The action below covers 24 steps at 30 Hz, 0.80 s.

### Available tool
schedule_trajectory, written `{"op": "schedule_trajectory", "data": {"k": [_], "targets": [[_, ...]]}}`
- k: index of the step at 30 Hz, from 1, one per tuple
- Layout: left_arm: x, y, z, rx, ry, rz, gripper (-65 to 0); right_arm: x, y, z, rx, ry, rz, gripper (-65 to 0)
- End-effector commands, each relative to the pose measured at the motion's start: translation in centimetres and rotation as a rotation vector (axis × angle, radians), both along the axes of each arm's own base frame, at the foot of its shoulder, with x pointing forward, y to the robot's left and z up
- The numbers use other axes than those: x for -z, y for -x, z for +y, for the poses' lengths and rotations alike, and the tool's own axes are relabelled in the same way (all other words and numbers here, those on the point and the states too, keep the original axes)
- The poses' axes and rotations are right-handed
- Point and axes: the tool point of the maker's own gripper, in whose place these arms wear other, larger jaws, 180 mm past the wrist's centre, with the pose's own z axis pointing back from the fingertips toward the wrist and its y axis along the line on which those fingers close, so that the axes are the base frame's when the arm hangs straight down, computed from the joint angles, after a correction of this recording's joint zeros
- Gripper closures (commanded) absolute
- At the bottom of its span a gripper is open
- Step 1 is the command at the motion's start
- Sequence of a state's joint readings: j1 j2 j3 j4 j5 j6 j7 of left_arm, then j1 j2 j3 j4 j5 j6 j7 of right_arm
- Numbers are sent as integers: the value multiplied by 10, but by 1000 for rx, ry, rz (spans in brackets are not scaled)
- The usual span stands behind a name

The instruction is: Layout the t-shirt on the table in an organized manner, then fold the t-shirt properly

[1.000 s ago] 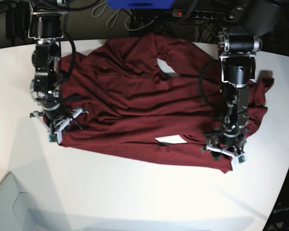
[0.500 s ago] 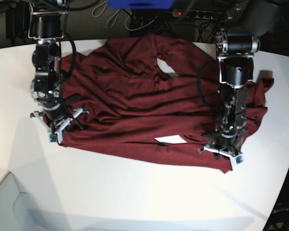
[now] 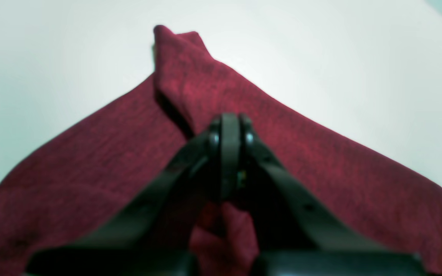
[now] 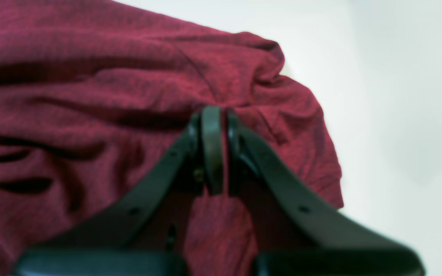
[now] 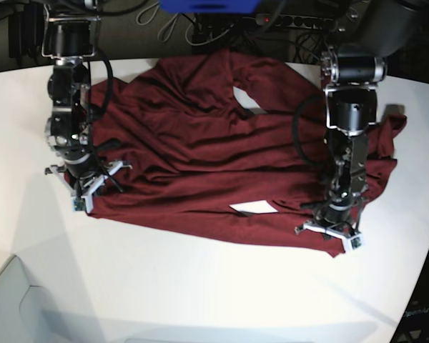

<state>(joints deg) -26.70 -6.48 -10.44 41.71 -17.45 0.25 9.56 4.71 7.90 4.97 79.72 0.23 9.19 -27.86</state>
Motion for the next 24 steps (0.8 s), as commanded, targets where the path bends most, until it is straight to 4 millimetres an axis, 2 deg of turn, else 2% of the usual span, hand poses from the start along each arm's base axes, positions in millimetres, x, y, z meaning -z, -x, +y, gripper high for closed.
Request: {"op": "schedule_trajectory", "data": {"k": [1,3,7,10,16,24], "targets": [[-26,-16,3,-7,-8,-74,-4,-17,-11,-4,2,9,-57,-7],[-25,-15,3,-7,-8,-70,-43,-17,-11,-4,2,9,-57,-7],[-23,-14,3,-7,-8,-67,-197,-17,-11,-4,2,9,-57,-7],[-23,-14,3,-9,-2,-68,-273,-16,-11,-4,2,9,-56,-7],[-22,-15,1,-36,74,-75,-258,-11,-6,-4,2,9,-43,-7],[-21,-14,2,-38,75,-73,-241,-11,-6,-3,2,8,-43,-7]]}}
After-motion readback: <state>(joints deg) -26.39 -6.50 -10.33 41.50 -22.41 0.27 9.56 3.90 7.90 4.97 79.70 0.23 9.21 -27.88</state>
